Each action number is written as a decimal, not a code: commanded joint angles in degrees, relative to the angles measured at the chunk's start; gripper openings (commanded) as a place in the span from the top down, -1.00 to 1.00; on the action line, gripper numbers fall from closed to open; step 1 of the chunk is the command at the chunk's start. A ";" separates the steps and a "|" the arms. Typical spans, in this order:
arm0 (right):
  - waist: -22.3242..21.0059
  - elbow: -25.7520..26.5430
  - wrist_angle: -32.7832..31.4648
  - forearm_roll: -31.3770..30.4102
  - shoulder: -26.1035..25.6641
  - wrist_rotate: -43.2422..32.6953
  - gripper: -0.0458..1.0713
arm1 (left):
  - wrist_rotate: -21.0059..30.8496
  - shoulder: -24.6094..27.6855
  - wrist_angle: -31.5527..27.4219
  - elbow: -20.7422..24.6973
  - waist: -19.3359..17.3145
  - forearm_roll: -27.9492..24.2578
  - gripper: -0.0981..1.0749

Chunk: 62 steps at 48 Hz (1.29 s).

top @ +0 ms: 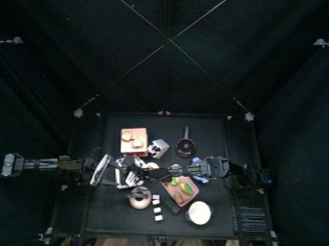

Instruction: Put cookie cutter on stove

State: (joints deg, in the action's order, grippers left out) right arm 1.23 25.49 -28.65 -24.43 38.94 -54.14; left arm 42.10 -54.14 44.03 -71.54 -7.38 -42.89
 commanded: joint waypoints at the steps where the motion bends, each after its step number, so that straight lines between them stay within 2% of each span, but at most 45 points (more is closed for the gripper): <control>1: -0.09 1.41 -1.67 -0.62 -1.85 0.18 -0.41 | -0.09 0.09 0.44 0.79 0.00 0.09 -0.80; 16: -0.09 0.88 -7.65 -3.60 -3.60 0.26 -0.41 | -0.09 0.09 0.44 0.70 0.00 0.09 -0.80; 40: -0.26 0.09 -5.19 -3.78 -6.06 0.26 -0.41 | -0.09 0.09 0.44 0.62 0.00 0.09 -0.80; 50: -0.44 -4.31 -4.57 -3.69 -9.23 0.18 -0.41 | -0.18 0.09 0.44 0.62 -0.09 0.09 -0.80; 62: -0.70 -10.81 0.35 -3.25 -13.27 -0.35 -0.41 | -0.09 0.09 0.44 0.53 -0.18 0.18 -0.80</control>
State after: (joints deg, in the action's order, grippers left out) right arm 0.88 15.82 -30.41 -27.77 30.59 -54.32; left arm 42.01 -54.14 44.03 -71.72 -7.47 -42.89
